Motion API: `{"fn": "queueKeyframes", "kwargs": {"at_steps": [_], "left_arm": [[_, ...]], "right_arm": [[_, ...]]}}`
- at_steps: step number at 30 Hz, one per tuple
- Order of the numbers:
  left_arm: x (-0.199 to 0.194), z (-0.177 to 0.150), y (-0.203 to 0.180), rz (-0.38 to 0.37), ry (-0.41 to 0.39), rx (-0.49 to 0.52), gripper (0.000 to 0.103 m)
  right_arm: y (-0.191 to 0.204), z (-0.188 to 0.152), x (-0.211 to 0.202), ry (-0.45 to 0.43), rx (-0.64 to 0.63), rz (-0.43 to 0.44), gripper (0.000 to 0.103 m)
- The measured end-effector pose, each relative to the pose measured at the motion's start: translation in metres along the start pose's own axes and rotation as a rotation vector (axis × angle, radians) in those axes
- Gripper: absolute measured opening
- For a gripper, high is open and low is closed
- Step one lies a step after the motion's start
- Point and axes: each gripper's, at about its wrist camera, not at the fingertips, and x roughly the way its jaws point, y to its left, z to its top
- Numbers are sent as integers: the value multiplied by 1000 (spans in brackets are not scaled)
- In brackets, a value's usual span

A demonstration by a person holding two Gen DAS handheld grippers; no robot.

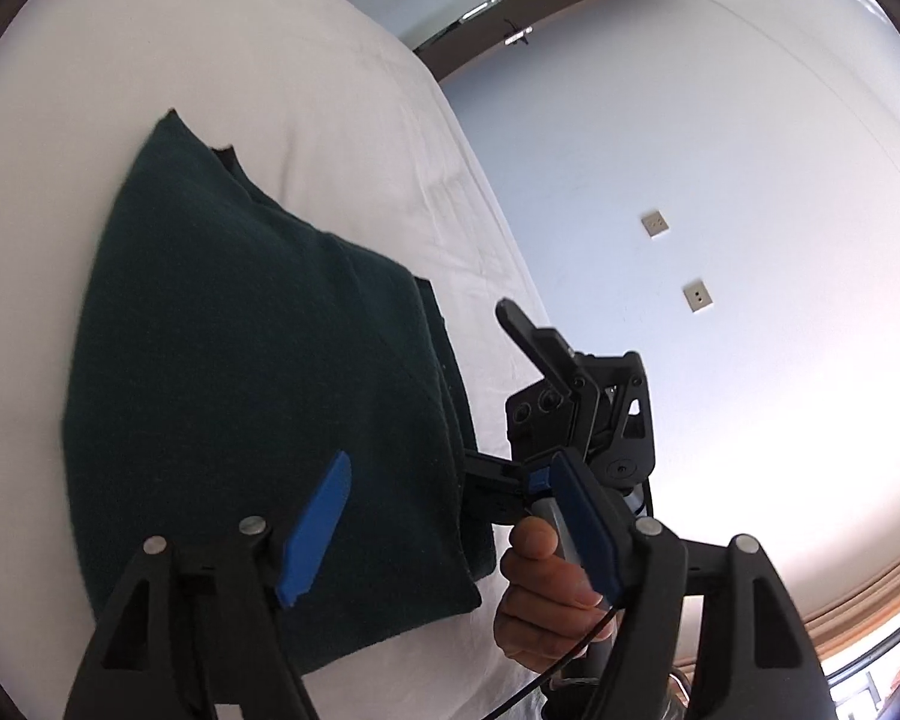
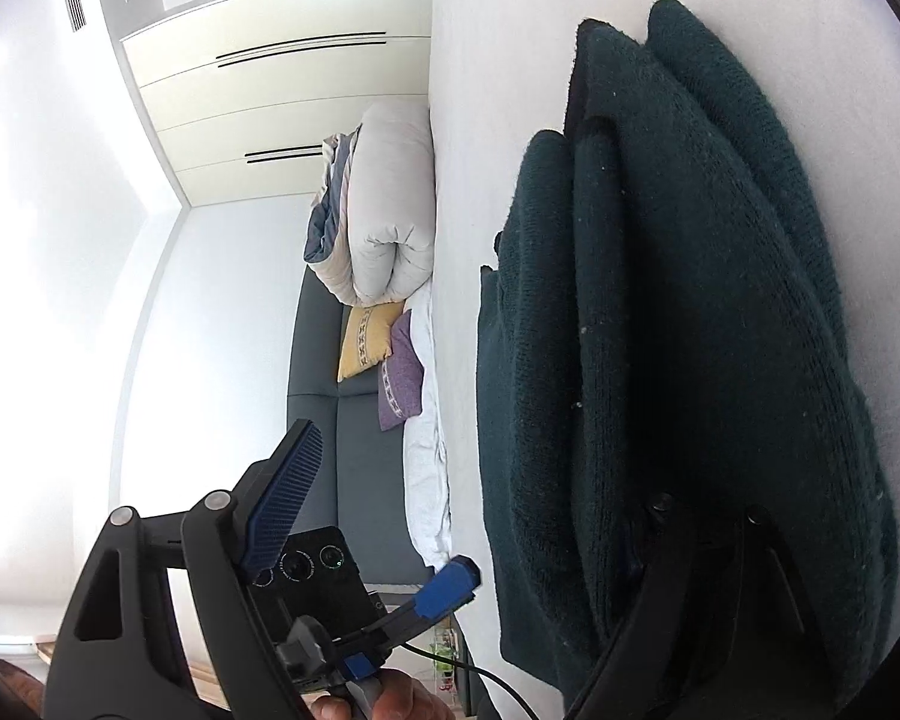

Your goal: Fold small clothes

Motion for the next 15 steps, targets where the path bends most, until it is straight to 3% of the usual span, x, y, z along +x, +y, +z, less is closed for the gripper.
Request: {"fn": "queueKeyframes", "kwargs": {"at_steps": [3,6,9,11,13,15], "left_arm": [[-17,-2,17,74,-17,-1,71],[-28,-8,40,98,-23,-32,71],[-31,-18,55,91,-14,-53,71],[-27,-22,54,98,-7,-42,71],[-23,-24,52,100,0,-33,71],[-23,-25,50,96,3,-30,72]], "right_arm": [[7,2,2,4,-24,-68,79],[19,-3,7,29,-97,-223,69],[26,-7,20,66,-171,-384,48],[28,-6,21,71,-194,-448,29],[32,-8,24,57,-233,-504,19],[42,-10,24,44,-306,-565,16]]}}
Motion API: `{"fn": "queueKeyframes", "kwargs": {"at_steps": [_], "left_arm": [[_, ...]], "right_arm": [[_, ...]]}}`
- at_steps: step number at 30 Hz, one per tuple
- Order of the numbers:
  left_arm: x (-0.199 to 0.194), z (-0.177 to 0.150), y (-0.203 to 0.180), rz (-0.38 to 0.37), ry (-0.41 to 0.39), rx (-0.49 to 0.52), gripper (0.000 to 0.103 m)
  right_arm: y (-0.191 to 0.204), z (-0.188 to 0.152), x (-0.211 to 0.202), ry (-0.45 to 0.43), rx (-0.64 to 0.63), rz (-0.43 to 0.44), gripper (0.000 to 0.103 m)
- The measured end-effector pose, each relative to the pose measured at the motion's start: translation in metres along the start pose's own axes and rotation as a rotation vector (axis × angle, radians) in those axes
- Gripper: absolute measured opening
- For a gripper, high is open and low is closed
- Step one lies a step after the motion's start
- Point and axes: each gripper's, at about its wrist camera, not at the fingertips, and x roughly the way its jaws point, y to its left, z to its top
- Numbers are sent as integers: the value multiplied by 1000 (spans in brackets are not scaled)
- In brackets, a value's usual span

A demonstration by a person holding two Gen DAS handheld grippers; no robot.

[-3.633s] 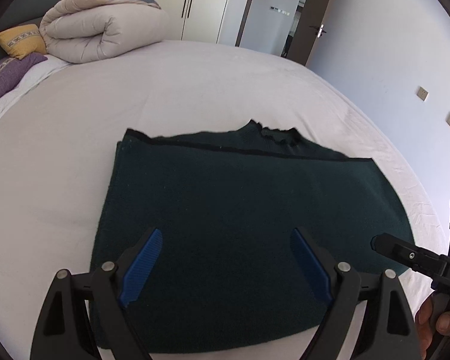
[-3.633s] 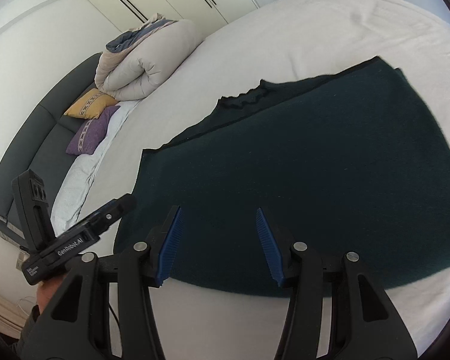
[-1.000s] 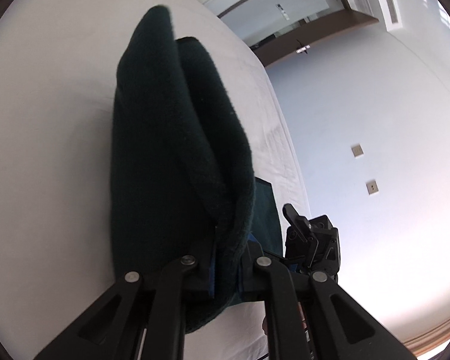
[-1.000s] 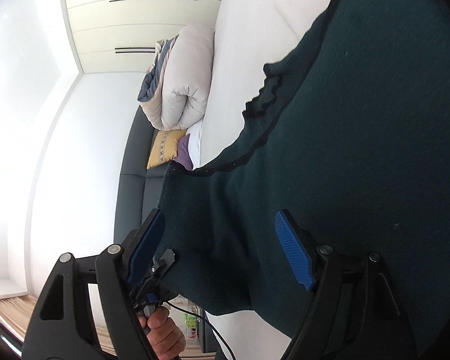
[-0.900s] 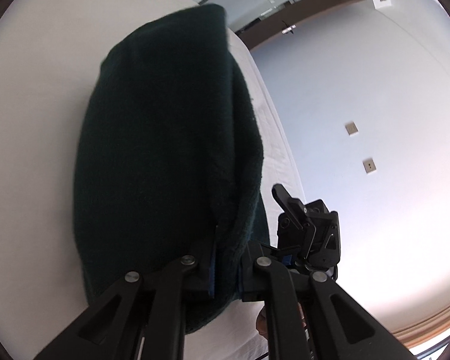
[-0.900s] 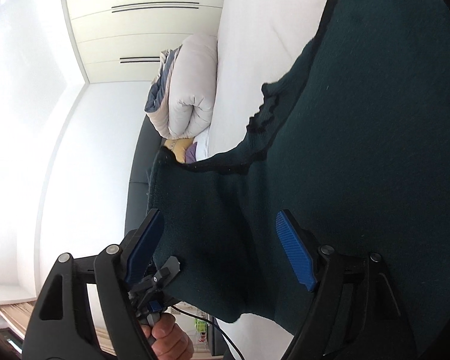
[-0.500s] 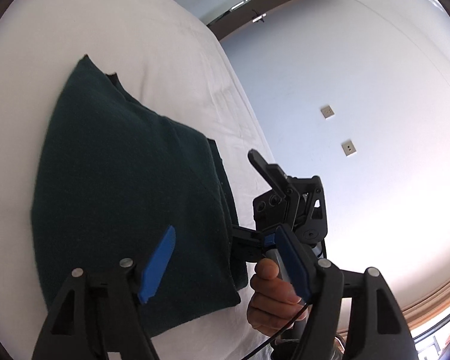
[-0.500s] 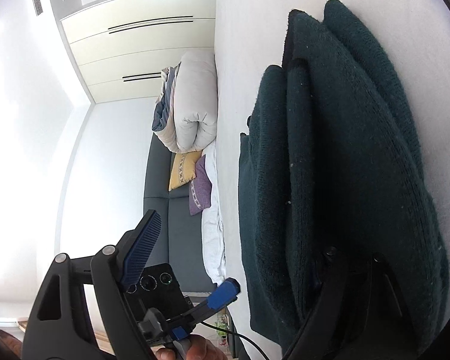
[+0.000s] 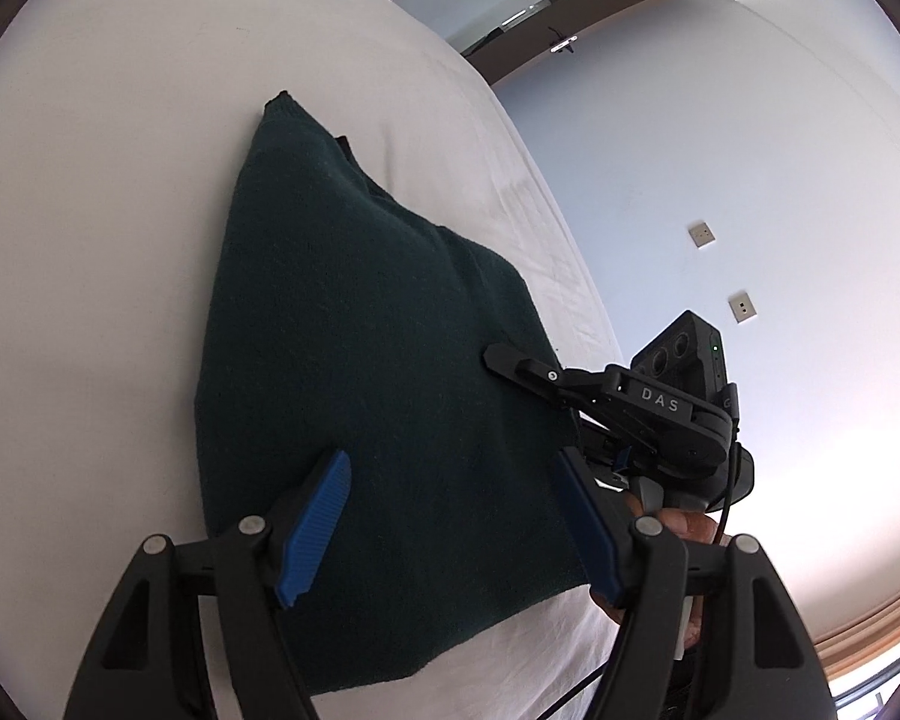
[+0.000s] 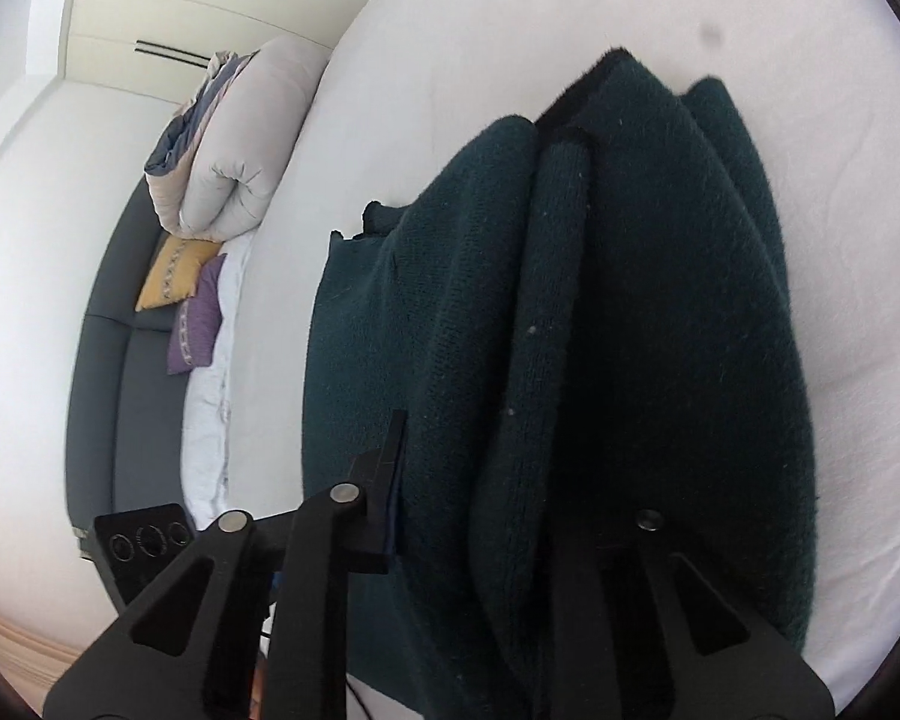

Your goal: Fold small clothes

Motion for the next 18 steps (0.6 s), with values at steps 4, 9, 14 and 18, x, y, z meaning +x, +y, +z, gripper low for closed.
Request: {"fn": "queueKeyframes", "kwargs": {"at_steps": [4,9,14,18], "left_arm": [[1,-1,-9,3,1,25,72],[6,-3,-26,-3,9,68,74],[9,-6,-28,13,32,95,74],[15,-12,-27,40,48,122,74]], "right_arm": [[21,6,-25,-36,-158,-81,13],[29,17,-60,-73,-217,-100,13],[-24,30,-81,-77,-108,-135,13],[-79,29,-71,-113,-5,-42,12]]}}
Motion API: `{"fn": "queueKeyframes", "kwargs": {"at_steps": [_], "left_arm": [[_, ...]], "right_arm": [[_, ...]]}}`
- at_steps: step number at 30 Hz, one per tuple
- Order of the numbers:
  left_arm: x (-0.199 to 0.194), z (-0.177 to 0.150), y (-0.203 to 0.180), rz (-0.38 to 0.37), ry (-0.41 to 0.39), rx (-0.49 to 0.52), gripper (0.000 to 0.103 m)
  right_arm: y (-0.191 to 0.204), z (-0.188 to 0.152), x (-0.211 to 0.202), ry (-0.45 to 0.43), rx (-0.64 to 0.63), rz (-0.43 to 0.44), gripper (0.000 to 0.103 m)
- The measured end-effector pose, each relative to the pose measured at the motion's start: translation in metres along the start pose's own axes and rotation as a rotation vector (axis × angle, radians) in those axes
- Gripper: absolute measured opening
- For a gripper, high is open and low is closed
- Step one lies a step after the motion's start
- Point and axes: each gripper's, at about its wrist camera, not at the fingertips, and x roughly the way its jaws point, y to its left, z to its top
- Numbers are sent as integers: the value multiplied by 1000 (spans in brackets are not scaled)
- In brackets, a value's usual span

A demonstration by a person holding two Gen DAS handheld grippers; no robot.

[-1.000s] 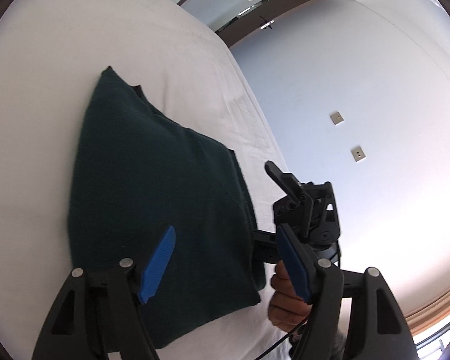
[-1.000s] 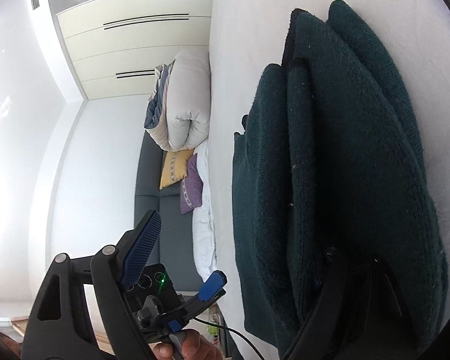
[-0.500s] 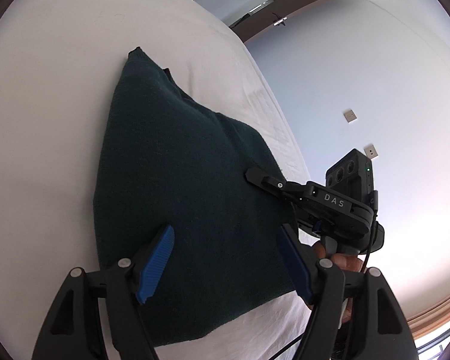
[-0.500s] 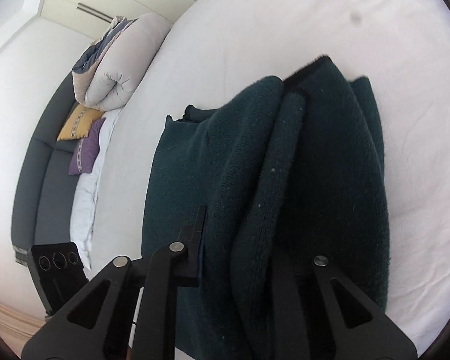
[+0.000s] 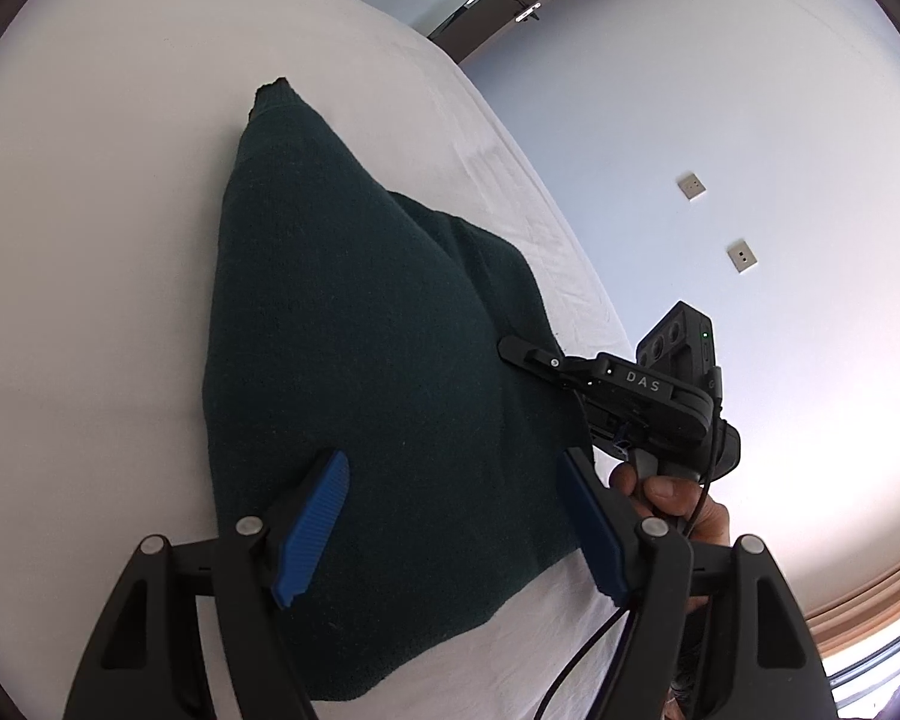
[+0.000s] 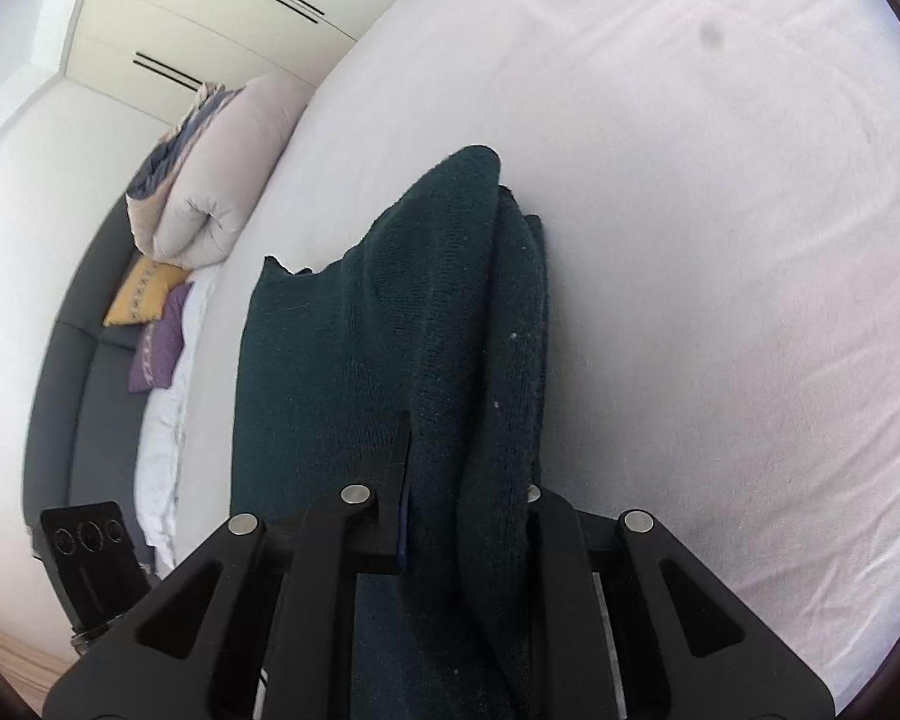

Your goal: Fold small clothes

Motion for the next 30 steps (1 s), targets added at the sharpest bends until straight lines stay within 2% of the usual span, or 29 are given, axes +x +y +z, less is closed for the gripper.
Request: {"fn": "queueKeyframes", "kwargs": {"at_steps": [3,7,10,13,15,16,17,19,21,24,25,26,27,30], "left_arm": [[3,0,3,10,8,1,74],[-2,1,5,14,-11,8,74],[-7,1,6,24,-32,18,74],[-5,0,11,33,-27,13,74],[6,-1,5,66,-10,52,74],[14,-3,2,88,20,80,74],[19,-6,-1,115,45,111,74],[21,-11,-7,143,40,161,74],[17,-12,-8,152,38,166,74],[-7,-8,-13,137,-59,143,74],[-14,-3,-15,136,-92,147,76],[-19,1,-15,149,-118,148,84],[-20,7,-13,171,-128,141,95],[-16,20,5,210,-121,87,98]], "right_arm": [[-8,-4,8,15,33,29,16],[7,-16,4,25,24,-11,18],[29,-28,-2,-16,-5,-70,19],[28,-45,-26,-62,-18,-49,19],[20,-51,-26,-52,-19,-75,20],[15,-55,-21,-29,-25,-107,27],[11,-60,-19,-21,-42,-148,42],[13,-66,-24,-42,-82,-174,45],[15,-70,-31,-45,-85,-194,48],[15,-71,-49,-90,-69,-198,48],[15,-70,-58,-109,-67,-179,51],[16,-69,-63,-120,-64,-152,59],[15,-68,-67,-122,-56,-130,61],[20,-59,-68,-98,-43,-96,62]]}}
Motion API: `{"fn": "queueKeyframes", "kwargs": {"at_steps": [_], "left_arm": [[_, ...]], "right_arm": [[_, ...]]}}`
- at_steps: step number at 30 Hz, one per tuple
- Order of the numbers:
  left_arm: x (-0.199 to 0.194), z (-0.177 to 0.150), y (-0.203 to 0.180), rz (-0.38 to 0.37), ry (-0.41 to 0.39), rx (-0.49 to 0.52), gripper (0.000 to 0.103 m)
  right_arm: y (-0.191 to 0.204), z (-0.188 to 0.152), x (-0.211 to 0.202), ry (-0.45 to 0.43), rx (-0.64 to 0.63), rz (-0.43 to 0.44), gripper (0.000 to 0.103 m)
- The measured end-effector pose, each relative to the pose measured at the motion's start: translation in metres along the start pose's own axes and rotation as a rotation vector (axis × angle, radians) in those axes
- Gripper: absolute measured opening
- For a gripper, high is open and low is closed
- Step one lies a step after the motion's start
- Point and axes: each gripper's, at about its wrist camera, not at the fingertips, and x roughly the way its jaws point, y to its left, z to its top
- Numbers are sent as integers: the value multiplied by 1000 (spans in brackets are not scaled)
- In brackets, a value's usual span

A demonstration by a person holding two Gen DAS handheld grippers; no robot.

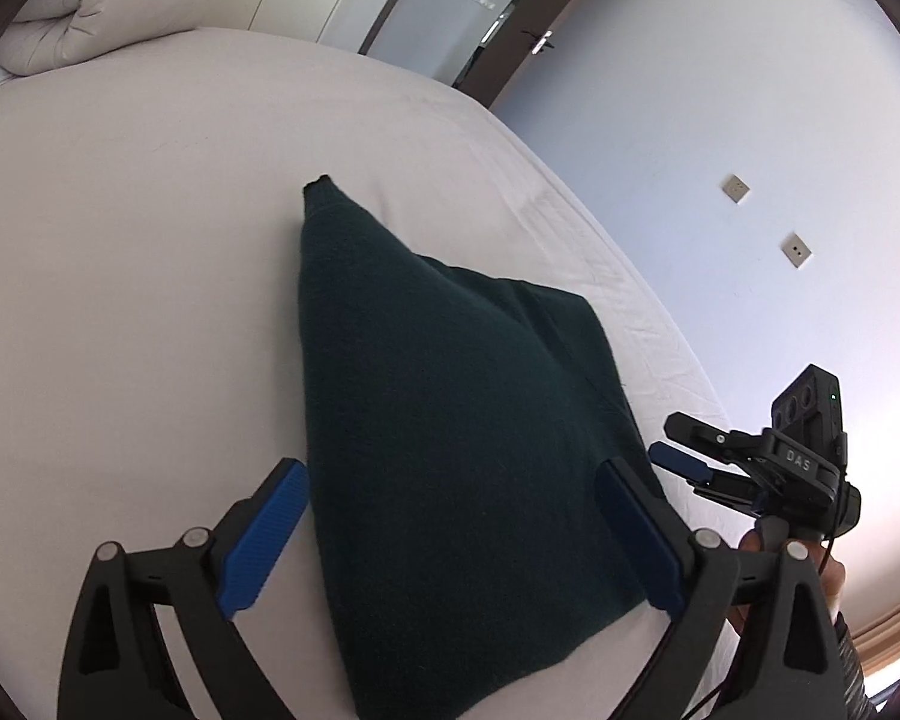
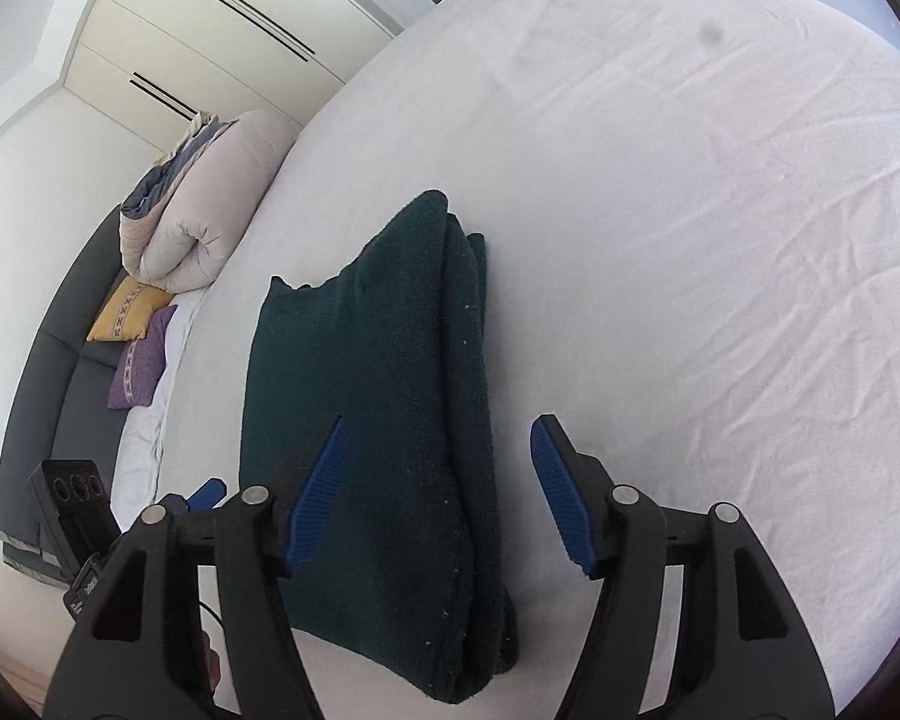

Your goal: Fold small clothes

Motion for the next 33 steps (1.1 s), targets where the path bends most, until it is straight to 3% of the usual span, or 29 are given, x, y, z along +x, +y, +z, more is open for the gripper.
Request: {"fn": "queueKeyframes", "kwargs": {"at_steps": [3,5,9,10,13,15,18,21,24,27,33], "left_arm": [[15,9,24,-22,32,-101,98],[35,16,35,-62,100,-162,96],[65,28,41,-64,167,-208,76],[71,29,41,-55,179,-206,74],[78,30,40,-40,190,-191,65],[75,30,38,-34,196,-180,53],[66,32,27,-3,204,-138,45],[50,31,10,34,195,-81,42],[15,26,1,53,169,-41,41],[-31,18,-5,88,125,6,41],[-128,-12,18,154,80,64,41]], "right_arm": [[3,11,13,28,2,41,62],[4,18,34,69,36,66,62],[-2,27,60,92,111,90,59],[3,29,64,95,94,91,53],[22,32,84,133,-5,-12,34],[29,34,92,143,-34,-45,29],[53,33,94,125,-122,-136,22],[97,18,88,81,-301,-276,21],[145,-4,74,38,-425,-311,20],[182,-28,56,1,-474,-296,20],[242,-92,31,7,-495,-163,20]]}}
